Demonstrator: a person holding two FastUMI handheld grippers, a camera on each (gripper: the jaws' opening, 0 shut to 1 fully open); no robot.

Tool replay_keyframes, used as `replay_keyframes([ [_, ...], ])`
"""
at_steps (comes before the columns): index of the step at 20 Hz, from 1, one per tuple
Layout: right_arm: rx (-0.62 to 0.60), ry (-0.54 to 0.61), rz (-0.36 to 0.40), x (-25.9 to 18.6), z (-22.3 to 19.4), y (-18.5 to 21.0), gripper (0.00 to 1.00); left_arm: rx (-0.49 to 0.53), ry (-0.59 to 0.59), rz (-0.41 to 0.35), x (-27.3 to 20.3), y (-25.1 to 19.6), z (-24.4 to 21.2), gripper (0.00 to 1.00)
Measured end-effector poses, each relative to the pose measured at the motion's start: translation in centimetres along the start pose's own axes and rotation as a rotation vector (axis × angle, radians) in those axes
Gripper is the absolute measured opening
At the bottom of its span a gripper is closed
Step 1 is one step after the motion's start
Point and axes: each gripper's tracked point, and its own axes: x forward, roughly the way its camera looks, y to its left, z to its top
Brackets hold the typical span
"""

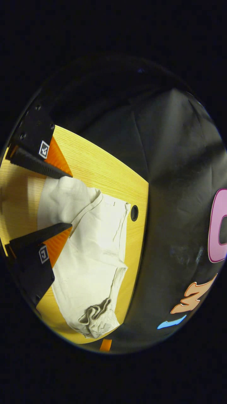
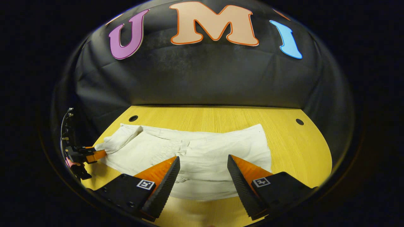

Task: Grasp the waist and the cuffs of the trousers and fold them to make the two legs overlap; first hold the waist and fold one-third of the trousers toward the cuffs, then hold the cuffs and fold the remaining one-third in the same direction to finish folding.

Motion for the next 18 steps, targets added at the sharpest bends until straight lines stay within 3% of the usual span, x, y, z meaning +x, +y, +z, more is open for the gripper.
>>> replay_keyframes([
  [2, 0.004, 0.000, -0.006, -0.3, -0.2, -0.2, 0.94, -0.003, 0.000, -0.018, 0.2, -1.1, 0.2, 0.63],
  [3, 0.006, -0.001, -0.009, -0.4, -0.1, -0.3, 0.94, -0.009, -0.003, -0.039, 0.4, -1.7, 0.3, 0.44],
  [4, 0.005, -0.005, -0.011, -0.6, 0.0, -0.4, 0.97, -0.017, -0.006, -0.050, 0.3, -2.1, 0.4, 0.31],
  [6, -0.001, -0.012, -0.019, -1.1, 0.2, -0.7, 0.94, -0.023, -0.012, -0.048, 0.5, -2.2, 0.7, 0.04],
  [7, -0.004, -0.015, -0.024, -1.4, 0.2, -0.9, 0.97, -0.028, -0.015, -0.045, 0.6, -2.2, 0.8, 0.00],
  [11, -0.004, -0.029, -0.045, -2.8, 0.6, -2.0, 0.93, -0.042, -0.008, -0.053, -0.1, -3.0, 1.5, 0.00],
  [14, 0.003, -0.036, -0.066, -4.2, 0.6, -3.4, 0.96, -0.075, -0.084, -0.090, -1.5, -5.0, 4.9, 0.00],
  [18, 0.018, -0.059, -0.069, -5.7, 1.5, -4.9, 0.96, -0.039, -0.145, -0.139, -3.3, -8.6, 8.3, 0.00],
])
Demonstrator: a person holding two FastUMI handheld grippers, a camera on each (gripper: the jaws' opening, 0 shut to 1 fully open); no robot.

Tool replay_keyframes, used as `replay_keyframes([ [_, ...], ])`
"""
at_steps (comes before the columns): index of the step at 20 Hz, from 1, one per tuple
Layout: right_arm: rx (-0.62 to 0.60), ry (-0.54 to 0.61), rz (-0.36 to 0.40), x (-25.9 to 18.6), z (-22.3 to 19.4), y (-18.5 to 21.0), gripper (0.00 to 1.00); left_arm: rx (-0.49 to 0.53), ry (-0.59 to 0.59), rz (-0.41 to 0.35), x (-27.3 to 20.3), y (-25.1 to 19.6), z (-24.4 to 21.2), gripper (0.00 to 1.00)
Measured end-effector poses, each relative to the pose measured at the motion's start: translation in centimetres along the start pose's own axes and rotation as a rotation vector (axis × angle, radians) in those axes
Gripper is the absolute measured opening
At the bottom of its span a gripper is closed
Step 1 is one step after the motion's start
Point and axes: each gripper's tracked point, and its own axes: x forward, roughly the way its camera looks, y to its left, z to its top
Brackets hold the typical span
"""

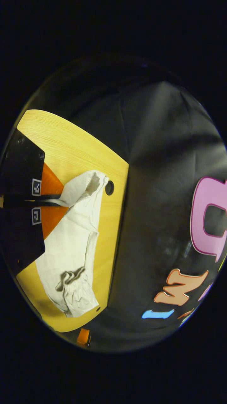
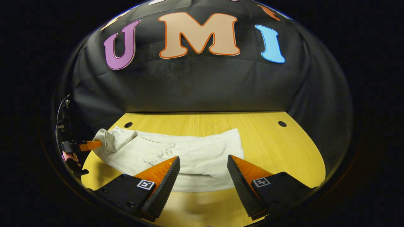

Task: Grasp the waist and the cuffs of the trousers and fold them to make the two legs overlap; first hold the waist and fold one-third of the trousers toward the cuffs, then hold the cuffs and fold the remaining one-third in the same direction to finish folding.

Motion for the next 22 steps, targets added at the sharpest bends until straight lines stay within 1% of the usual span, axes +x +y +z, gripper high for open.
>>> replay_keyframes([
  [1, -0.001, 0.001, 0.002, -0.3, 0.0, -0.5, 0.96, 0.006, -0.017, -0.021, -0.2, -1.4, 1.0, 0.00],
  [2, -0.003, -0.002, 0.003, -0.5, 0.1, -1.0, 0.94, 0.013, -0.037, -0.040, -0.4, -3.1, 2.1, 0.00],
  [4, -0.011, -0.004, 0.005, -1.1, 0.1, -2.3, 0.93, 0.040, -0.069, -0.077, -0.7, -6.5, 3.8, 0.00],
  [5, -0.018, -0.004, 0.007, -1.4, 0.0, -3.0, 0.94, 0.060, -0.086, -0.099, -0.8, -8.5, 4.8, 0.00],
  [6, -0.027, -0.005, 0.005, -1.8, 0.1, -3.9, 0.96, 0.078, -0.100, -0.115, -0.9, -10.3, 5.5, 0.00],
  [7, -0.036, -0.007, 0.003, -2.1, 0.1, -4.8, 0.96, 0.095, -0.111, -0.140, -1.0, -12.6, 6.3, 0.00],
  [10, -0.040, -0.016, -0.007, -3.1, 0.1, -7.7, 0.97, 0.157, -0.122, -0.206, -1.2, -19.0, 7.4, 0.00],
  [11, -0.039, -0.019, -0.012, -3.4, 0.1, -8.6, 0.94, 0.174, -0.125, -0.227, -1.2, -21.2, 7.7, 0.00],
  [13, -0.036, -0.023, -0.023, -4.0, -0.1, -10.7, 0.93, 0.197, -0.131, -0.270, -0.9, -24.9, 7.8, 0.00],
  [14, -0.036, -0.024, -0.032, -4.5, -0.2, -11.6, 0.96, 0.205, -0.135, -0.290, -1.1, -27.3, 8.0, 0.00],
  [15, -0.034, -0.022, -0.039, -4.7, -0.4, -12.8, 0.94, 0.213, -0.137, -0.310, -1.0, -29.3, 8.2, 0.00],
  [16, -0.028, -0.017, -0.051, -5.1, -0.9, -14.6, 0.96, 0.223, -0.131, -0.346, -1.3, -32.6, 7.8, 0.00],
  [17, -0.023, -0.013, -0.057, -5.3, -1.1, -15.5, 0.96, 0.228, -0.121, -0.364, -1.2, -34.1, 7.4, 0.00],
  [20, -0.011, -0.009, -0.069, -6.0, -1.5, -17.7, 0.96, 0.270, -0.074, -0.378, -0.5, -37.1, 4.2, 0.00],
  [21, -0.012, -0.008, -0.073, -6.0, -1.8, -18.3, 0.94, 0.281, -0.062, -0.381, -0.1, -38.0, 3.2, 0.00],
  [22, -0.012, -0.005, -0.079, -6.2, -1.9, -18.9, 0.96, 0.285, -0.048, -0.386, 0.0, -38.7, 2.2, 0.00],
])
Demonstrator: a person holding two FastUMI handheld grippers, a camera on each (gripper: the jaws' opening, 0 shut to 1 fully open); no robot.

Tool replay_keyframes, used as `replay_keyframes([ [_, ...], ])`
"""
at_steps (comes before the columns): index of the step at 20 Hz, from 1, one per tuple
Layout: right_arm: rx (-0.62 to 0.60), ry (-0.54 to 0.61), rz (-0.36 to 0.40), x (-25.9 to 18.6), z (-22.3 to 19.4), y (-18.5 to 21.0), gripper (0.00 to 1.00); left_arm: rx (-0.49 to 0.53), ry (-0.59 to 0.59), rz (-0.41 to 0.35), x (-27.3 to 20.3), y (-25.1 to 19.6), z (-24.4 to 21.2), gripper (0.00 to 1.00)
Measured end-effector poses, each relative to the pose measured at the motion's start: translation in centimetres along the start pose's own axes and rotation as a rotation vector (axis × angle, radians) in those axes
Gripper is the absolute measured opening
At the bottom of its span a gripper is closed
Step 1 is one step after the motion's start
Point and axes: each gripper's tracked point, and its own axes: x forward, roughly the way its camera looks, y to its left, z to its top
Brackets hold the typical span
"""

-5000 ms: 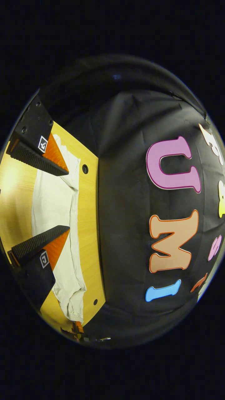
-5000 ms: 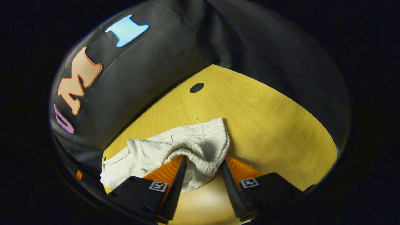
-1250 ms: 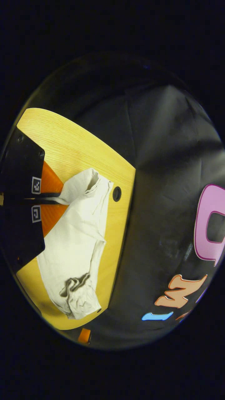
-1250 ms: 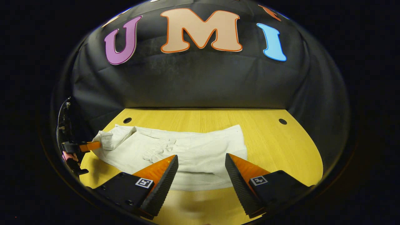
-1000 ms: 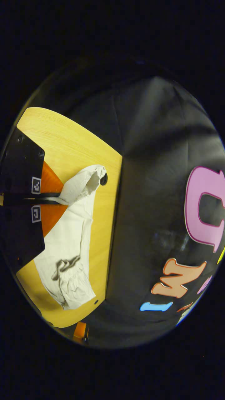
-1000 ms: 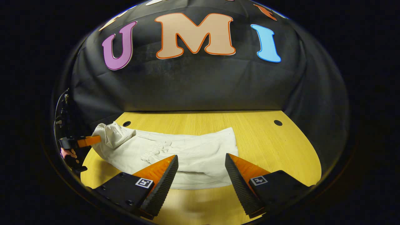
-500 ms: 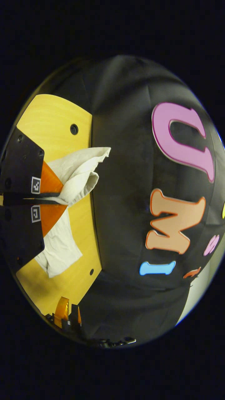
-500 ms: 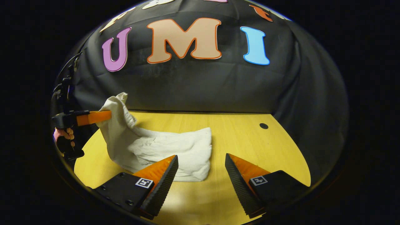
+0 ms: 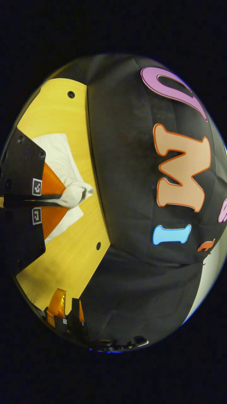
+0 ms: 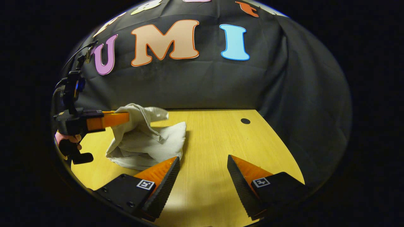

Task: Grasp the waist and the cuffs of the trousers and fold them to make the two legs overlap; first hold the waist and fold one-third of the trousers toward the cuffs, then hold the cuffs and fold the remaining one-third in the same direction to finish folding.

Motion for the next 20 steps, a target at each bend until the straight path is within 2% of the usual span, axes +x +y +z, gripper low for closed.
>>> replay_keyframes([
  [5, 0.021, 0.002, 0.002, -0.5, -0.5, -0.9, 0.96, 0.008, 0.086, -0.027, 2.0, -3.4, -4.3, 0.00],
  [9, 0.033, -0.007, 0.016, -0.5, -0.1, -0.5, 0.96, 0.003, 0.108, -0.061, 1.8, -5.3, -5.7, 0.07],
  [10, 0.036, -0.012, 0.020, -0.6, 0.0, -0.4, 0.96, -0.005, 0.111, -0.080, 1.7, -5.8, -6.0, 0.18],
  [11, 0.040, -0.018, 0.023, -0.6, 0.2, -0.2, 0.94, -0.012, 0.106, -0.093, 1.4, -6.1, -5.8, 0.34],
  [12, 0.045, -0.022, 0.026, -0.7, 0.4, 0.1, 0.96, -0.014, 0.097, -0.099, 1.1, -6.2, -5.6, 0.51],
  [15, 0.077, -0.045, 0.047, -1.2, 1.2, 1.1, 0.94, 0.007, 0.081, -0.049, -0.1, -5.3, -4.5, 0.99],
  [16, 0.084, -0.054, 0.053, -1.5, 1.5, 1.4, 0.97, 0.008, 0.064, -0.035, -0.9, -5.0, -3.9, 0.99],
  [18, 0.087, -0.080, 0.063, -1.9, 2.2, 2.2, 0.97, -0.018, 0.025, -0.014, -2.6, -4.2, -2.7, 0.95],
  [19, 0.085, -0.094, 0.067, -2.3, 2.6, 2.4, 0.94, -0.033, 0.013, -0.006, -3.6, -3.7, -2.5, 0.96],
  [20, 0.082, -0.109, 0.071, -2.5, 3.0, 2.7, 0.97, -0.047, 0.006, 0.003, -4.6, -3.2, -2.3, 0.95],
])
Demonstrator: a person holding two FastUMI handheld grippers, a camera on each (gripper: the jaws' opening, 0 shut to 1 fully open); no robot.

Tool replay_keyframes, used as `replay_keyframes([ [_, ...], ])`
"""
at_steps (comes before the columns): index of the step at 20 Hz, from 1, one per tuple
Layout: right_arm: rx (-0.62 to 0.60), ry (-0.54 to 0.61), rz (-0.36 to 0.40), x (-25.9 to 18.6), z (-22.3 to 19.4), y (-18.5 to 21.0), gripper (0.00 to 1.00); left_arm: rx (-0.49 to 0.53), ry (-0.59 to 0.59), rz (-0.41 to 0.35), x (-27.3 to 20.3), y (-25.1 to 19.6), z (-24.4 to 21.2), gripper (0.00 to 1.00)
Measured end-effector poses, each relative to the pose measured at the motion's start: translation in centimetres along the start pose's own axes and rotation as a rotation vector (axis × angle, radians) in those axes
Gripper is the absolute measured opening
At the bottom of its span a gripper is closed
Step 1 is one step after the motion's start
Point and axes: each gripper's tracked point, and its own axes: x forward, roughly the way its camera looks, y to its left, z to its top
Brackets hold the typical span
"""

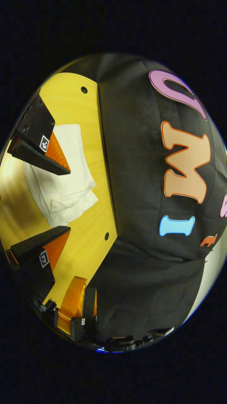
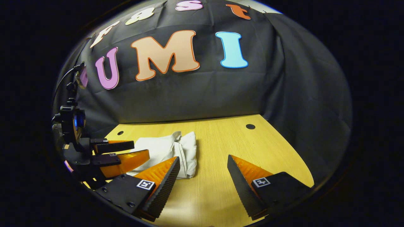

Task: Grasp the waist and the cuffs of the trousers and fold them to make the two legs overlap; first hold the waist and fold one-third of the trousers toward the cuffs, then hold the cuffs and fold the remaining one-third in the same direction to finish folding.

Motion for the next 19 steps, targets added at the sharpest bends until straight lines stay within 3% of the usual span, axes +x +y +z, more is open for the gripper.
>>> replay_keyframes([
  [5, -0.012, -0.098, 0.038, -1.7, 2.2, 2.1, 0.97, 0.025, -0.043, 0.108, -5.6, 5.0, 1.0, 0.96],
  [10, 0.050, -0.145, 0.066, -3.4, 3.3, 3.7, 0.93, -0.045, -0.061, 0.219, -11.1, 9.7, 0.1, 0.95],
  [11, 0.057, -0.148, 0.063, -3.6, 3.4, 3.7, 0.96, -0.055, -0.058, 0.234, -11.9, 10.2, -0.2, 0.95],
  [19, 0.052, -0.118, 0.029, -4.7, 2.3, 3.4, 0.96, -0.123, -0.027, 0.265, -14.0, 11.8, -2.8, 0.96],
])
